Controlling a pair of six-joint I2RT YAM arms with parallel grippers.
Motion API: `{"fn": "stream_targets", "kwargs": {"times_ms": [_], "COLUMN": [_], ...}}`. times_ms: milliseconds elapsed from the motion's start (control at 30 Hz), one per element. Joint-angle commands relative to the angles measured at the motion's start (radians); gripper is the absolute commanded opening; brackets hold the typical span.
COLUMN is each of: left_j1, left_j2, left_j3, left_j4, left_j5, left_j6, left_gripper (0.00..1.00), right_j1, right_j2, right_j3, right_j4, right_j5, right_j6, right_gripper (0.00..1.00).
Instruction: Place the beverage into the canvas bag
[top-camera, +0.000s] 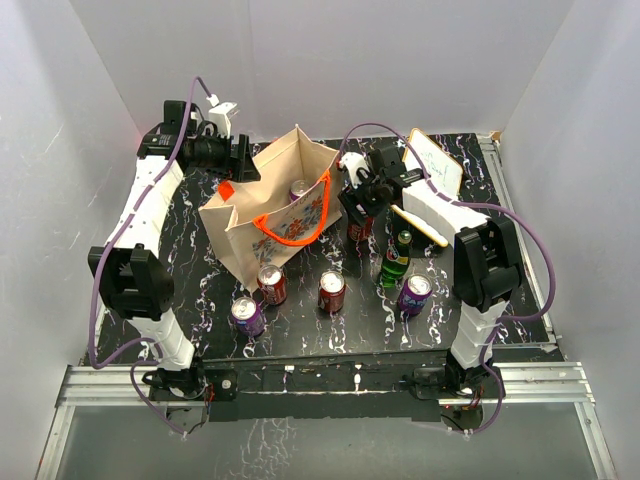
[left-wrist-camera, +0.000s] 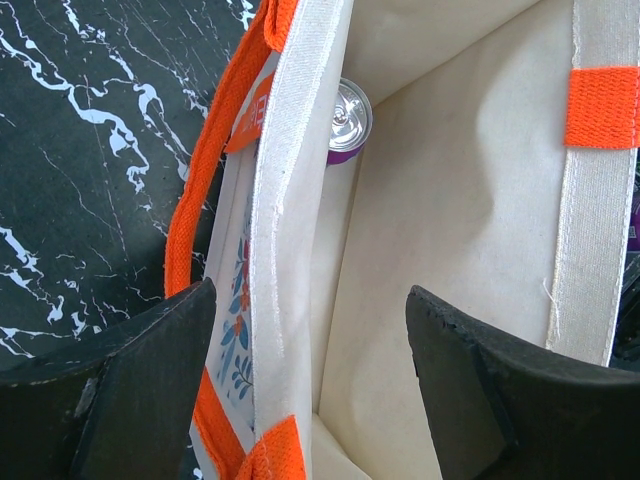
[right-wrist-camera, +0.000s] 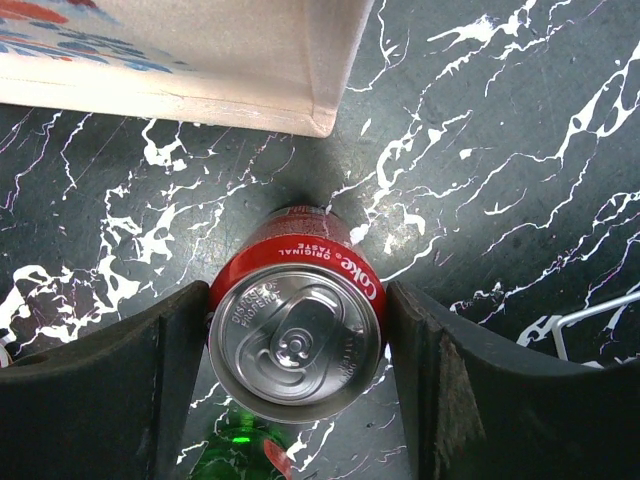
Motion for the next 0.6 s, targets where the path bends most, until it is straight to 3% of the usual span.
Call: {"fn": "stream_targets", "kwargs": {"times_ms": [0,167,333,567], "left_j1": [-0.005,-0.005,-0.005,-0.005], "left_j2": [-0.078,-0.083,-0.085,-0.117], "left_j3": [-0.011,-0.010,0.001,-0.003], "left_j4": [-0.012,-0.016,-0.023,0.010], "left_j5": [0.007,0.007,0.041,0.066], "left_j6": [0.008,0.013,0.044,0.069], "left_gripper": [0.75,0.75,0.73,0.75], "right_j1": [-0.002,-0.001,-0.002,-0.002], "right_j2": [-0.008,-0.027,-0.061,-0.170], "right_j3": [-0.008,0.019,0.084,0.127], "right_j4": [0.035,0.033,0.020,0.002], "right_j5": [-0.013,-0.032,-0.078,-0.067], "right_j6": [-0.003,0.017,0.060,0.099], "right_gripper": [0.65,0.46,0.12,0.08]}}
